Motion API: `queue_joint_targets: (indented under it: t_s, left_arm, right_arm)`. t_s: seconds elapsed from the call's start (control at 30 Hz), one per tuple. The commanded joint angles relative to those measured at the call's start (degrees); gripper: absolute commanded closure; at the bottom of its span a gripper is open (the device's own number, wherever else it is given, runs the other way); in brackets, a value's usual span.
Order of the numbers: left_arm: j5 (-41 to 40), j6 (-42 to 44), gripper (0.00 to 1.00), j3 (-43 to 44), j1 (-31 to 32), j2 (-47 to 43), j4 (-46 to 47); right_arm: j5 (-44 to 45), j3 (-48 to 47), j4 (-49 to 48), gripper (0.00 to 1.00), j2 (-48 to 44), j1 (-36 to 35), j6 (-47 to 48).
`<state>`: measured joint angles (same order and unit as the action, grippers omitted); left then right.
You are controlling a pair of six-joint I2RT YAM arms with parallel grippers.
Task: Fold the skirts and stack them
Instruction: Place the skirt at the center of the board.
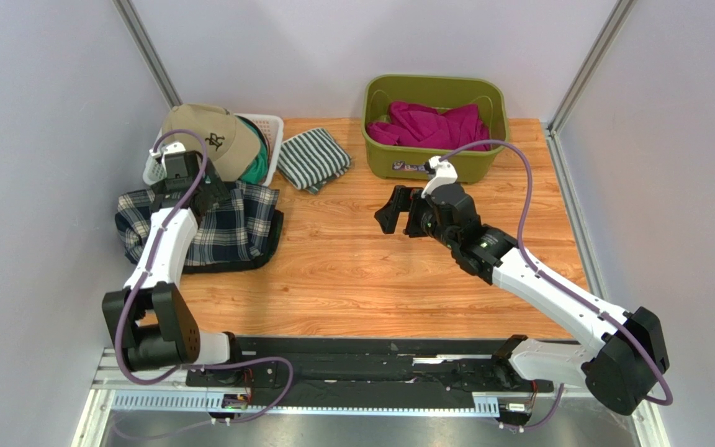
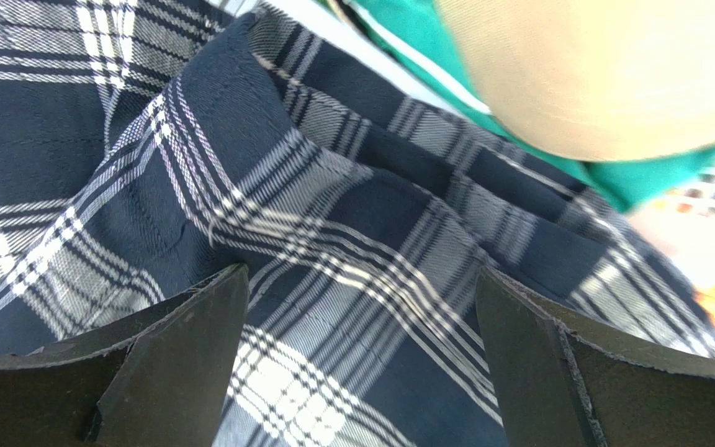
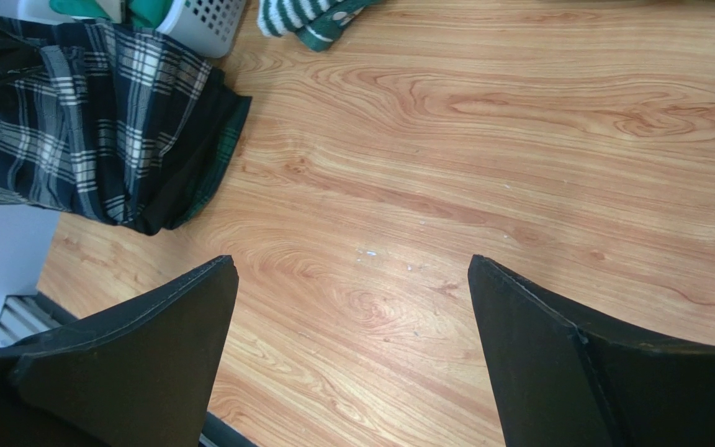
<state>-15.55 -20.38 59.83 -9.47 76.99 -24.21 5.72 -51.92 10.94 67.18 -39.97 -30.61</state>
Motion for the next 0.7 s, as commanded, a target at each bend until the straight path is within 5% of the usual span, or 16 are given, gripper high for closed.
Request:
queue_joint_targets:
  t_s: [0.0, 0.27, 0.53, 0.67]
  left_arm:
    - [0.7, 1.1, 0.01, -0.7, -2.7, 4.6, 3.7]
    - [11.0, 4.1, 0.01, -3.6, -3.3, 6.0, 8.2]
    - [13.0, -4.4, 0.01, 5.1, -2.6, -2.1, -4.2]
    - [10.2, -8.0, 0.01, 5.4, 6.4, -11.0, -7.8]
  right_arm:
    - [5.6, -1.8, 2.1, 0.01, 0.1, 0.2, 1.5]
    - [8.0, -1.2, 4.9, 0.01, 0.6, 0.6, 1.6]
    - [12.3, -0.5, 11.1, 0.01, -4.1, 2.2, -0.1]
    - [10.6, 1.3, 15.6, 0.01, -6.3, 8.4, -2.2]
